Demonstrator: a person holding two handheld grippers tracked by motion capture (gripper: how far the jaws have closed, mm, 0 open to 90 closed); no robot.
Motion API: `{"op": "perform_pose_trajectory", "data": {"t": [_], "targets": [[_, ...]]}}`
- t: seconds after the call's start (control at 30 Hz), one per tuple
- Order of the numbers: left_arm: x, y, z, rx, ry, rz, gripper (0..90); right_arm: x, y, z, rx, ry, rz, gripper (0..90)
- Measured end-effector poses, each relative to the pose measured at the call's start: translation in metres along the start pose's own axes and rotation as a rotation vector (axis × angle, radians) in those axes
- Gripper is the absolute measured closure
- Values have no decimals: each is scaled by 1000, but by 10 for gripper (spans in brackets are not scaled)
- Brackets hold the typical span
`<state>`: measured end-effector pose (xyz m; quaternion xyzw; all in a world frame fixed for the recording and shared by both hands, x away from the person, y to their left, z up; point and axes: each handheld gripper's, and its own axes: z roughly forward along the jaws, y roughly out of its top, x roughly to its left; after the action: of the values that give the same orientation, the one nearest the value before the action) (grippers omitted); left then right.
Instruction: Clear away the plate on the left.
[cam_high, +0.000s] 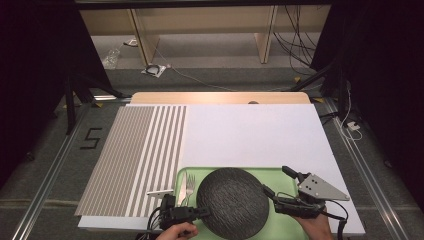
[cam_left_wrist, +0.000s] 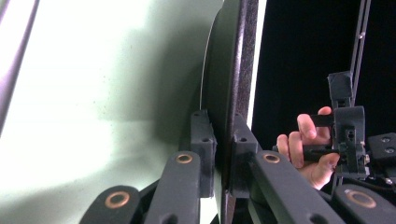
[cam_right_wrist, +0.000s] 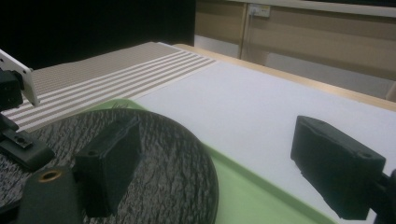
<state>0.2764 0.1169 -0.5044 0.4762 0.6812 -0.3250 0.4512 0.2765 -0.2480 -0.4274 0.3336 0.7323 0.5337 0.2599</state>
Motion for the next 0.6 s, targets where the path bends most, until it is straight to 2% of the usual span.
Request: {"op": "perform_pose_trajectory", "data": {"t": [0.2,0.6], "targets": [[1,0,1,12,3,11,842,0,0,0,-4,1,-1,172],[3,-4,5,38,13,5,839,0,1,-1,5,-2,-2,172]]}}
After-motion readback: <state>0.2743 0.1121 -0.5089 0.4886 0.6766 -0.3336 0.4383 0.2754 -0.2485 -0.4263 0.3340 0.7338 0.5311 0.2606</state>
